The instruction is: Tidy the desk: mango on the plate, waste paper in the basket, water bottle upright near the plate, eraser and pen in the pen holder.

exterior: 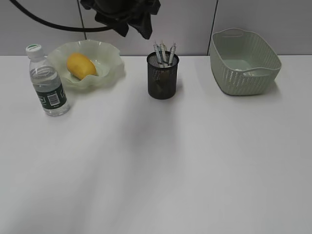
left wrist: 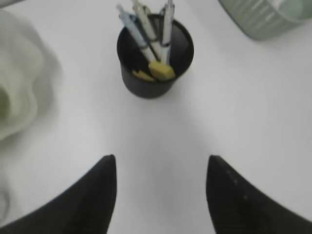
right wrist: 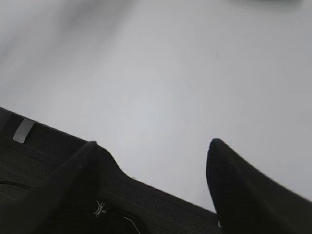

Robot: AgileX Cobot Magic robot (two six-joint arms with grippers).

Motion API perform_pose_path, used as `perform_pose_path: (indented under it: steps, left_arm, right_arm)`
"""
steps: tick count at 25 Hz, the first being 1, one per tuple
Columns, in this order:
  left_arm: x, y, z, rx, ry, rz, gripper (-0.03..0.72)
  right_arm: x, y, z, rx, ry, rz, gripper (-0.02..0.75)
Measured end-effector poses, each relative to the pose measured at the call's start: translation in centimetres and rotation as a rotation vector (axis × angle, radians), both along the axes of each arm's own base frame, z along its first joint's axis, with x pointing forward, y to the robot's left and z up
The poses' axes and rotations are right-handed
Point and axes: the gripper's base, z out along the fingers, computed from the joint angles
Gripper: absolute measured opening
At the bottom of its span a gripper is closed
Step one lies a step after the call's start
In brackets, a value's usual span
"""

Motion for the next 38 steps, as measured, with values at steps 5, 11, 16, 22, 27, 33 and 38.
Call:
perform_pose_path:
  steps: [5,11,16,22,27,33,38]
  left_arm:
    - [-2.0,1.2,1.8,0.051,0.074,-0.009,0.419]
    - [-4.3,1.7,5.1,0.018,0.016,-0.035,0.402]
    - [-7.4,1.9,7.2,0.008,-0.023,-0.093,0.400]
    - [-12.1,4.4,6.8,0.042,0.023,-0.119,0.399]
    - [-17.3,8.2,6.4,0.055,0.041,-0.120,0.398]
    - [-24.3,13.4,5.7,0.026,-0.003,-0.119,0.409]
    - [-29.9,17.6,3.9,-0.019,-0.072,-0.119,0.516]
  right_arm:
    - [0.0,0.0,0.0,0.000,0.000,0.000,0.531]
    - [0.0,0.0,-0.2,0.000,0.006,-0.002,0.531]
    - [0.0,0.0,-0.2,0.002,0.007,-0.004,0.531]
    - [0.0,0.0,-0.2,0.002,0.007,-0.004,0.531]
    - [0.0,0.0,-0.2,0.002,0.007,-0.004,0.531]
    - [0.0,0.0,-0.2,0.002,0.007,-0.004,0.531]
    - [0.0,0.0,-0.2,0.005,0.012,-0.002,0.531]
